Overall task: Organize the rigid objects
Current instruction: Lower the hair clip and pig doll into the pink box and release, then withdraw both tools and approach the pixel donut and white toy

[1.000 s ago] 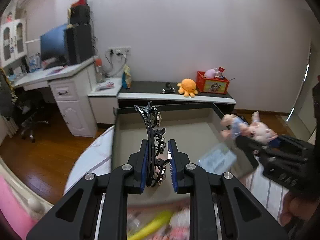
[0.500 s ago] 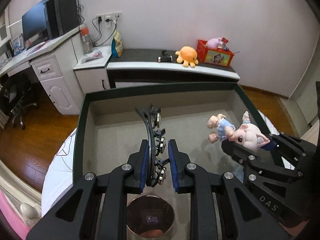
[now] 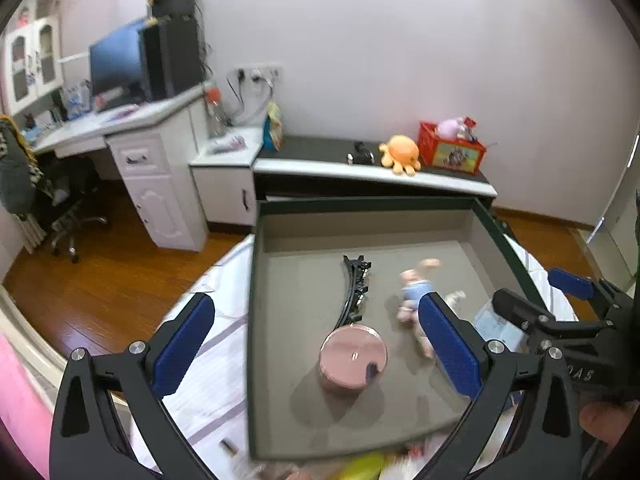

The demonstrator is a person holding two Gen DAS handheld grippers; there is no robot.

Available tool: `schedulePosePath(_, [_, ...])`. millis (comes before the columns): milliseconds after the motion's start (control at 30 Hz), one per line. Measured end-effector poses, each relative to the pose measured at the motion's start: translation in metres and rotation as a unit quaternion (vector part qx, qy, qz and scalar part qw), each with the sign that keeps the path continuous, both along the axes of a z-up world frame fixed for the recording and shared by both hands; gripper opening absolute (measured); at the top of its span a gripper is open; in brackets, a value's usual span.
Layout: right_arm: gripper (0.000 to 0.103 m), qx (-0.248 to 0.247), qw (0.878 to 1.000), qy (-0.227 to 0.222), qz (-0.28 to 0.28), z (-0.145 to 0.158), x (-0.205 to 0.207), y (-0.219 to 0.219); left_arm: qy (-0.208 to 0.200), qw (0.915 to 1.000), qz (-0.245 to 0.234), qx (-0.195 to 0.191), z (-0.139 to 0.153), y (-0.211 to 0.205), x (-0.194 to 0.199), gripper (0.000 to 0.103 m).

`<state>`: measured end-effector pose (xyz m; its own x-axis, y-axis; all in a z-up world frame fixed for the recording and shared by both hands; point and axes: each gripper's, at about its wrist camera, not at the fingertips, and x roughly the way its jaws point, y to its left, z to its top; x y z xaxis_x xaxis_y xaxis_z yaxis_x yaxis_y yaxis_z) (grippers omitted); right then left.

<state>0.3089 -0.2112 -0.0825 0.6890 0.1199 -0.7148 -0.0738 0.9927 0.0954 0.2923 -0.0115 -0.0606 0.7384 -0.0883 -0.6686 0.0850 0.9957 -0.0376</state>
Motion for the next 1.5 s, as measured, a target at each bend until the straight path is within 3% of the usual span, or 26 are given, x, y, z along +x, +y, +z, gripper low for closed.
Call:
schedulePosePath(367, [0.103, 0.035, 0.997, -0.070, -0.014, 0.045, -0.100, -0.002, -0.062, 0.9979, 0.019, -0.003, 0.042, 0.008, -0.098, 0.103])
schedulePosePath(867, [0.103, 0.022, 0.991, -0.128, -0.025, 0.065, -0.222, 0.007, -0.094, 0.9945, 0.047, 0.004, 0.049, 0.011, -0.200, 0.103])
schedulePosePath(1233, [0.103, 0.005, 0.989, -0.143, -0.028, 0.069, -0.265, 0.010, -0.103, 0.9933, 0.052, 0.005, 0.046, 0.011, -0.249, 0.103])
schedulePosePath(1500, [0.103, 0.003, 0.989, -0.148, -0.024, 0.072, -0.274, 0.014, -0.104, 0.9931, 0.054, 0.004, 0.046, 0.012, -0.255, 0.103])
